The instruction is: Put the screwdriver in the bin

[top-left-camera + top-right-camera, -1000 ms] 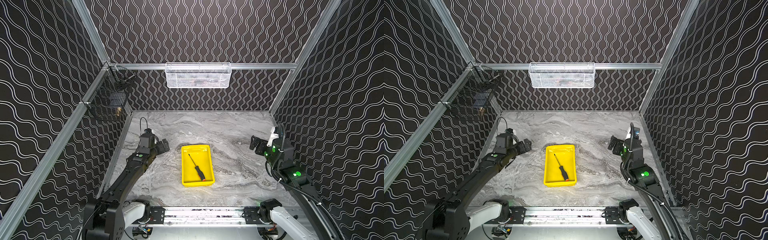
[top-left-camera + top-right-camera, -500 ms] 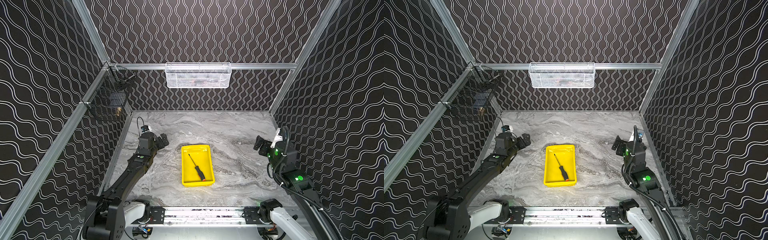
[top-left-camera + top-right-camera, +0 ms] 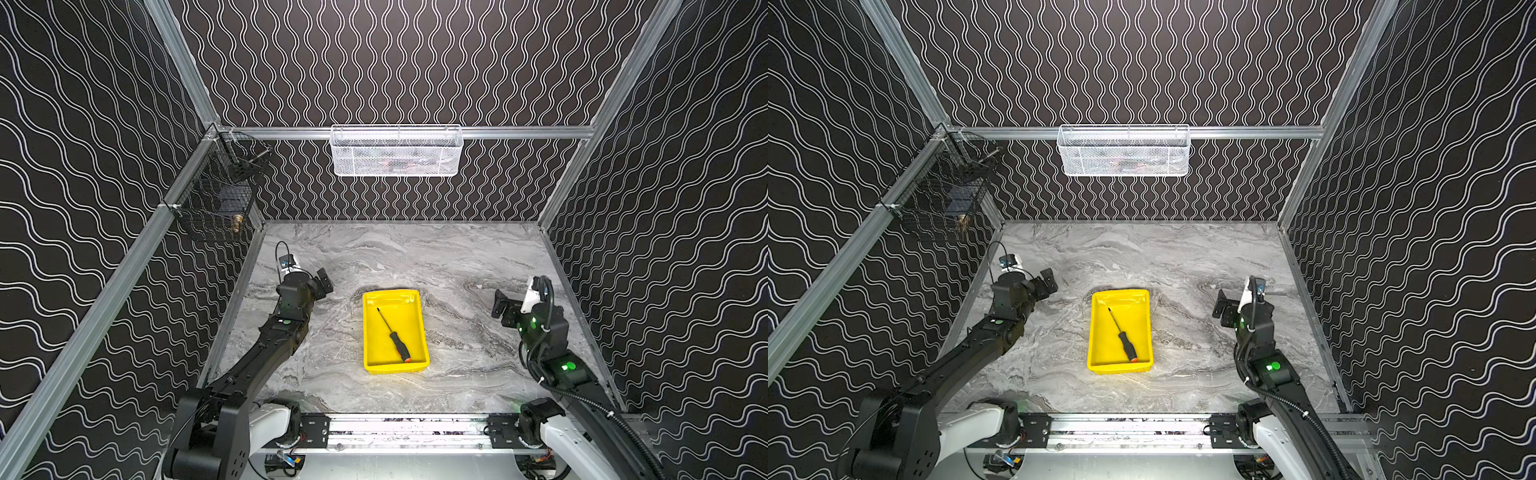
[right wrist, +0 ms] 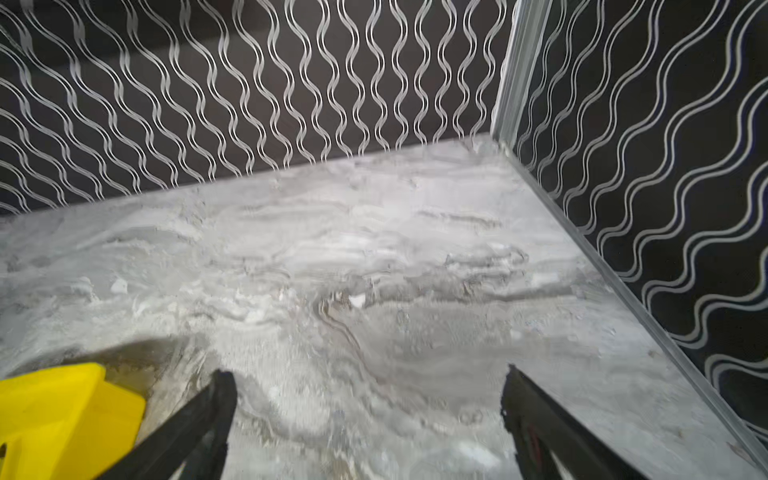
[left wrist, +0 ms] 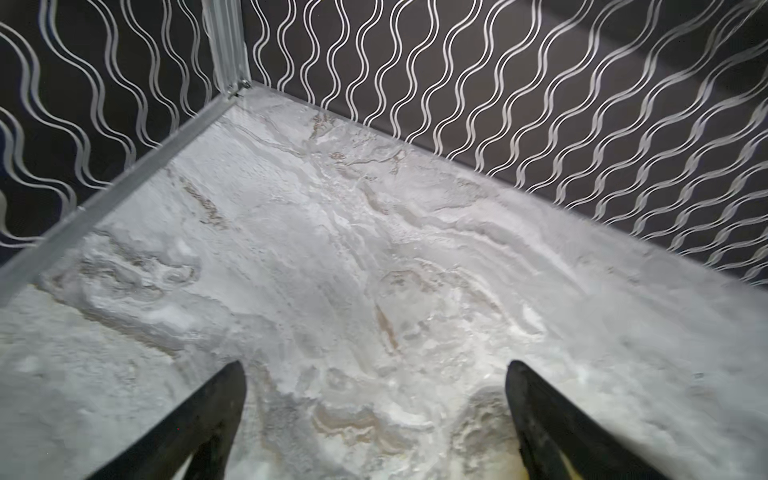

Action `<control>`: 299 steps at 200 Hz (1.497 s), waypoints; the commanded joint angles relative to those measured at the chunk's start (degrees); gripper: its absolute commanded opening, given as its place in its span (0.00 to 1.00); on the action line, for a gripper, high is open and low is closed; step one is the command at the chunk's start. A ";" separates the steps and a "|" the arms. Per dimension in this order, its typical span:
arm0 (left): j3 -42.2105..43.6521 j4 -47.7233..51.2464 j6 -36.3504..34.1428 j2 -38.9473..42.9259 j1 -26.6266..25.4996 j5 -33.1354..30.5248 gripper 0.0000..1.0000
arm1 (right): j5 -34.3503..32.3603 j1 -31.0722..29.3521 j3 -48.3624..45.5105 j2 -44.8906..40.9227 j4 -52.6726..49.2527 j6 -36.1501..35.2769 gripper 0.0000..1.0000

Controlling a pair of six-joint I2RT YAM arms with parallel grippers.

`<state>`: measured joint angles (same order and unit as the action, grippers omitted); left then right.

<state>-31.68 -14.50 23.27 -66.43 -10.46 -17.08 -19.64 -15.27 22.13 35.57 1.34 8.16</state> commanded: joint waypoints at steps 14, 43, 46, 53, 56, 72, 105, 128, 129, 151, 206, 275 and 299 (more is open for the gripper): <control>3.89 -7.01 -9.68 -0.87 -0.41 -5.64 0.99 | -1.55 0.67 -5.85 0.60 21.16 -2.72 0.99; 10.74 -25.65 -18.51 -4.77 -0.43 -5.08 0.99 | -0.20 3.10 -7.04 6.20 25.99 -2.00 0.99; 11.28 -27.27 -18.64 -5.46 -0.46 -5.49 0.99 | 0.14 3.46 -7.28 6.85 26.75 -1.81 0.99; 12.30 -30.76 -19.25 -6.78 -0.52 -6.42 0.99 | 1.27 4.32 -7.73 8.55 28.48 -1.10 0.99; 12.66 -31.93 -19.69 -7.43 -0.48 -6.60 0.99 | 1.72 4.69 -7.84 9.27 29.07 -0.68 0.99; 11.69 -31.78 -22.44 -8.66 -0.53 -5.71 0.99 | 3.70 6.71 -7.65 12.58 30.10 0.94 0.99; 9.78 -32.64 -26.94 -11.71 -0.44 -6.91 0.99 | 9.80 10.90 -8.24 18.79 34.39 -3.25 0.99; 11.27 -34.02 -26.96 -13.00 -0.44 -7.71 0.99 | 13.41 13.58 -8.47 21.78 36.57 -4.49 0.99; 11.32 -34.28 -26.96 -13.10 -0.40 -7.80 0.99 | 13.58 13.68 -8.53 21.89 36.73 -4.52 0.99; 14.12 -42.55 -28.15 -16.39 -0.43 -7.28 0.99 | 16.86 15.45 -10.30 25.49 43.30 -6.45 0.99; 13.98 -48.10 -29.40 -23.29 -0.44 -4.59 0.99 | 19.64 17.33 -14.47 32.78 58.27 -6.93 0.99; 12.19 -46.14 -28.14 -25.98 1.75 0.20 0.99 | 20.45 18.04 -11.98 47.60 70.59 -8.96 0.99; 13.59 -50.02 -27.42 -28.51 2.81 1.81 0.99 | 20.90 18.08 -10.34 53.43 74.56 -9.39 0.99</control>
<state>-18.85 -61.54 -4.86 -94.21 -8.29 -17.89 0.30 2.76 10.33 85.73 68.49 0.12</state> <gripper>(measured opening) 0.989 0.993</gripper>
